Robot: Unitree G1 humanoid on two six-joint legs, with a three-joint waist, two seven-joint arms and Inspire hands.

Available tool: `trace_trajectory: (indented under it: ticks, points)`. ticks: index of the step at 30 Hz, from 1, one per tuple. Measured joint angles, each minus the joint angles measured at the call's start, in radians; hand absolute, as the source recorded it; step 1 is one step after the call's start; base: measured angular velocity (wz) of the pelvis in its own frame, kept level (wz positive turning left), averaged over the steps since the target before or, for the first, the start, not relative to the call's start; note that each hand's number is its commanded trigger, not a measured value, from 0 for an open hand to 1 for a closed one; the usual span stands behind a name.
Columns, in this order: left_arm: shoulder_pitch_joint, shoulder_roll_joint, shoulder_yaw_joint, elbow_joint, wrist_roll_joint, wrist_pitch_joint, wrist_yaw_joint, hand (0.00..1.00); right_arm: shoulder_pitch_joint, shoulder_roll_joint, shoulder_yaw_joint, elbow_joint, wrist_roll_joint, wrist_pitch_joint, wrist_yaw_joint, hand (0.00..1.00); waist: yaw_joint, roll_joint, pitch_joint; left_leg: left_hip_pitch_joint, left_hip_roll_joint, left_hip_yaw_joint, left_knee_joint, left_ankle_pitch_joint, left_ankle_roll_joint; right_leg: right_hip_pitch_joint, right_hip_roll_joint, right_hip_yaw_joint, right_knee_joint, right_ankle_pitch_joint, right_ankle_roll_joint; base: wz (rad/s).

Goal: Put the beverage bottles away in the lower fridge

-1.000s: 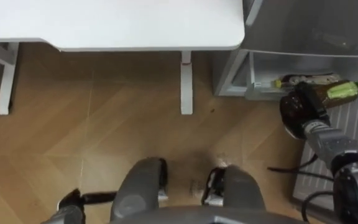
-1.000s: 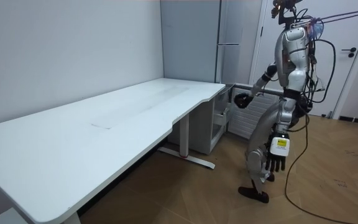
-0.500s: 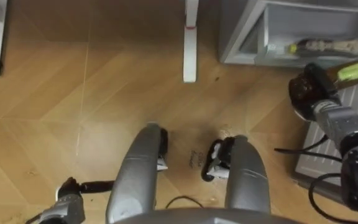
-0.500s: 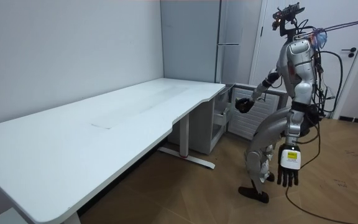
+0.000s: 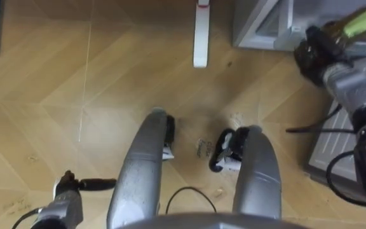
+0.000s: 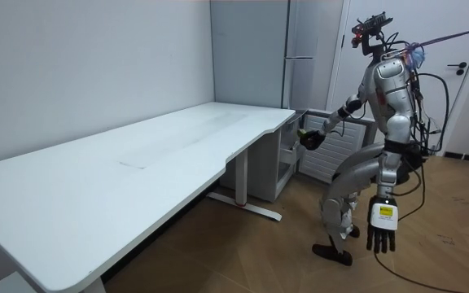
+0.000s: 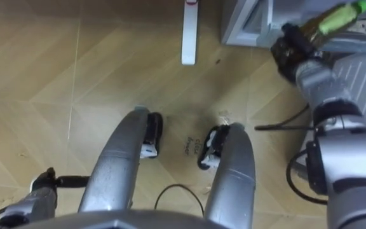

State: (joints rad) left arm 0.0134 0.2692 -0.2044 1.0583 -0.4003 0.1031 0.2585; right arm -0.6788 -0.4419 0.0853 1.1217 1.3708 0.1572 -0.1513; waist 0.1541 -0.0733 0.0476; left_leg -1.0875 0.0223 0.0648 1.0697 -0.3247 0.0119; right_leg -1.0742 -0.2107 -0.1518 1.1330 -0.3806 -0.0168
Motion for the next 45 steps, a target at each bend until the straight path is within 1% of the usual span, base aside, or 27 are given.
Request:
trace_trajectory:
  ticks: [4,7,11,13,14,15,17,20,22,23,24,26,29,30,34,36,39,40,41,42,45]
  points:
    - [0.000,0.000,-0.051,0.001,-0.002,0.001,-0.004,0.00,-0.008,-0.009,0.012,0.000,0.000,-0.006,-0.002,1.00,0.017,0.000,0.0003,0.004,0.000,0.000,0.010,-0.012,0.003,0.007,0.001,0.002,0.003,-0.005,0.006,-0.01]
    - [0.000,0.000,-0.061,0.003,-0.003,0.001,-0.006,0.00,-0.010,-0.009,0.012,0.000,0.003,-0.006,-0.019,1.00,0.028,0.001,0.0006,0.004,-0.001,0.000,0.010,-0.015,0.005,0.008,0.000,0.002,0.002,-0.008,0.011,0.00]
    - [0.000,0.001,-0.079,0.000,-0.005,0.001,-0.011,0.00,-0.010,-0.009,0.013,0.000,0.013,-0.006,-0.036,1.00,0.038,0.000,0.0048,0.001,-0.003,-0.001,0.010,-0.018,0.007,0.007,-0.003,0.001,0.003,-0.013,0.012,0.02]
    - [0.000,0.004,-0.094,-0.001,-0.025,0.000,-0.012,0.00,-0.009,-0.011,0.031,0.000,0.021,-0.006,-0.044,1.00,0.038,-0.001,0.0059,0.000,-0.003,-0.001,0.010,-0.019,0.008,0.007,-0.006,-0.002,0.004,-0.017,0.012,0.06]
    - [0.000,0.004,-0.096,-0.001,-0.035,0.000,-0.012,0.00,-0.009,-0.013,0.049,0.000,0.025,-0.006,-0.047,0.44,0.038,-0.002,0.0067,-0.001,-0.004,-0.001,0.011,-0.020,0.009,0.007,-0.009,-0.003,0.007,-0.021,0.012,0.06]
    - [0.000,0.005,-0.096,-0.001,-0.041,-0.001,-0.012,0.00,-0.009,-0.013,0.050,0.001,0.031,-0.006,-0.051,0.00,0.038,-0.003,0.0074,-0.001,-0.005,-0.001,0.013,-0.022,0.009,0.007,-0.011,-0.003,0.011,-0.024,0.012,0.06]
    - [0.001,0.010,-0.096,0.000,-0.051,-0.001,-0.012,0.00,-0.009,-0.013,0.050,0.003,0.042,-0.006,-0.061,0.00,0.040,-0.003,0.0084,-0.001,-0.004,-0.001,0.027,-0.032,0.007,0.006,-0.012,-0.003,0.025,-0.036,0.012,0.00]
    - [0.007,0.026,-0.095,-0.002,-0.070,-0.008,-0.011,0.00,-0.009,-0.017,0.050,0.004,0.045,-0.006,-0.074,0.00,0.039,-0.006,0.0099,-0.002,-0.004,-0.001,0.033,-0.040,0.004,0.004,-0.014,-0.002,0.034,-0.045,0.011,0.00]
    - [0.022,0.032,-0.094,-0.020,-0.069,-0.014,-0.005,0.00,-0.009,-0.029,0.050,0.003,0.060,-0.006,-0.086,0.00,0.037,-0.006,0.0100,-0.003,-0.011,0.000,0.035,-0.042,0.003,0.001,-0.018,0.003,0.041,-0.052,0.012,0.04]
    - [0.029,0.033,-0.093,-0.022,-0.068,-0.019,-0.003,0.00,-0.009,-0.039,0.050,0.003,0.069,-0.006,-0.096,0.00,0.035,-0.007,0.0102,-0.003,-0.018,0.002,0.036,-0.043,0.004,-0.002,-0.025,0.007,0.049,-0.057,0.014,0.10]
    - [0.033,0.036,-0.093,-0.023,-0.068,-0.021,-0.002,0.00,-0.009,-0.049,0.048,0.002,0.079,-0.006,-0.100,0.00,0.031,-0.007,0.0099,-0.003,-0.022,0.004,0.037,-0.044,0.005,-0.002,-0.032,0.006,0.052,-0.059,0.012,0.09]
    - [0.038,0.045,-0.093,-0.024,-0.069,-0.021,-0.001,0.00,-0.011,-0.061,0.049,-0.003,0.083,-0.006,-0.106,0.00,0.028,-0.011,0.0096,-0.003,-0.021,0.004,0.037,-0.044,0.006,-0.002,-0.031,0.006,0.052,-0.059,0.010,0.03]
    - [0.049,0.057,-0.093,-0.036,-0.070,-0.024,0.000,0.00,-0.017,-0.085,0.049,0.002,0.081,-0.006,-0.121,0.00,0.024,-0.012,0.0097,0.000,-0.019,0.003,0.041,-0.046,0.013,0.006,-0.032,0.001,0.051,-0.058,0.006,0.00]
    - [0.062,0.065,-0.093,-0.054,-0.070,-0.024,0.003,0.00,-0.017,-0.088,0.049,0.002,0.076,-0.006,-0.121,0.00,0.018,-0.012,0.0096,0.002,-0.019,0.002,0.042,-0.047,0.014,0.009,-0.032,0.000,0.049,-0.058,0.007,0.00]
    - [0.085,0.078,-0.091,-0.098,-0.069,-0.025,0.016,0.00,-0.018,-0.105,0.049,-0.001,0.060,-0.007,-0.119,0.00,0.011,-0.015,0.0098,0.006,-0.019,0.002,0.043,-0.048,0.016,0.014,-0.031,0.000,0.047,-0.057,0.010,0.00]
    - [0.087,0.080,-0.091,-0.103,-0.070,-0.025,0.019,0.00,-0.024,-0.120,0.049,0.003,0.038,-0.008,-0.130,0.00,0.008,-0.015,0.0099,0.009,-0.019,0.002,0.043,-0.048,0.015,0.019,-0.031,0.000,0.047,-0.059,0.012,0.00]
    - [0.106,0.082,-0.090,-0.120,-0.071,-0.024,0.024,0.00,-0.041,-0.151,0.048,0.000,0.037,-0.036,-0.130,0.00,0.000,-0.018,0.0092,0.025,-0.015,0.001,0.043,-0.051,0.010,0.035,-0.026,-0.001,0.043,-0.060,0.017,-0.03]
    - [0.110,0.082,-0.090,-0.126,-0.070,-0.023,0.024,0.00,-0.044,-0.155,0.048,0.000,0.039,-0.041,-0.131,0.00,0.000,-0.018,0.0093,0.028,-0.012,0.001,0.043,-0.051,0.010,0.039,-0.023,-0.002,0.040,-0.060,0.018,-0.12]
    - [0.117,0.083,-0.090,-0.132,-0.070,-0.021,0.024,0.00,-0.045,-0.160,0.048,-0.002,0.041,-0.049,-0.131,0.00,0.003,-0.018,0.0091,0.038,-0.003,0.000,0.041,-0.054,0.009,0.051,-0.013,-0.003,0.031,-0.058,0.019,-0.16]
    - [0.120,0.084,-0.090,-0.135,-0.070,-0.019,0.022,0.00,-0.044,-0.160,0.051,-0.001,0.037,-0.048,-0.138,0.00,0.004,-0.017,0.0091,0.047,0.003,-0.004,0.039,-0.056,0.007,0.065,-0.007,-0.008,0.022,-0.056,0.018,-0.13]
    - [0.120,0.084,-0.091,-0.143,-0.070,-0.018,0.020,0.00,-0.042,-0.158,0.051,0.008,0.039,-0.047,-0.157,0.00,0.010,-0.016,0.0091,0.060,0.002,-0.007,0.028,-0.056,0.007,0.079,-0.004,-0.012,0.007,-0.051,0.020,-0.02]
